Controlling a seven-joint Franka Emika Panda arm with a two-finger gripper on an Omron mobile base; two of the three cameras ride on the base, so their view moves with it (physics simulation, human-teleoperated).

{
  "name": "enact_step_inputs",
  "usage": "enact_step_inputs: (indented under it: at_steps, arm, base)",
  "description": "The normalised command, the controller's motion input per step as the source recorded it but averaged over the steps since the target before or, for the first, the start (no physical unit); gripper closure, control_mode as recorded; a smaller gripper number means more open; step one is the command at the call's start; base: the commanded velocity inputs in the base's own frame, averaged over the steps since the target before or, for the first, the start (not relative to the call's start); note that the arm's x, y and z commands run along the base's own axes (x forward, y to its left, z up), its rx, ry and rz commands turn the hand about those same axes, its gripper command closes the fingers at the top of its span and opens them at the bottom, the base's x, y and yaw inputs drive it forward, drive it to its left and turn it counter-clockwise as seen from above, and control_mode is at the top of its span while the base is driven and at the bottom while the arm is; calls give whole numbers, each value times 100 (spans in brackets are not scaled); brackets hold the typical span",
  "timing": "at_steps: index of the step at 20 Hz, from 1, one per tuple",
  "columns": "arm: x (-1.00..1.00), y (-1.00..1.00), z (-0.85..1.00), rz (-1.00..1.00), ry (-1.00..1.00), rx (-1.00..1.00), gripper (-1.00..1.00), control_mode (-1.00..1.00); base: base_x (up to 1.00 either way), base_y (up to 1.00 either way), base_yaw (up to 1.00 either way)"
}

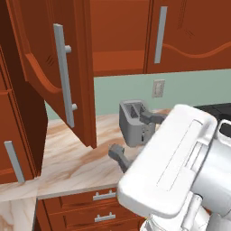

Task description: Get the candle and the beer from the cabinet and move them to the dining counter.

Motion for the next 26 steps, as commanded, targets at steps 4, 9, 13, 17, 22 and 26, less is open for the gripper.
enact_step_inputs:
  at_steps: [4, 9, 13, 17, 22, 26]
  arm:
    - [26, -97, 0, 26, -3, 5, -100, -100]
    - [48, -60, 2, 23, -5, 2, -100, -100]
    - [56, -30, 9, 23, 0, 1, -100, -100]
    - [59, 0, 8, 18, 0, 0, -100, -100]
    - [71, 1, 8, 22, 5, 0, -100, -100]
    - [66, 13, 16, 21, 16, 0, -100, -100]
  base:
    - [0, 0, 0]
    - [0, 0, 0]
    - [0, 0, 0]
    - [0, 0, 0]
    - [0, 0, 0]
    - [0, 0, 0]
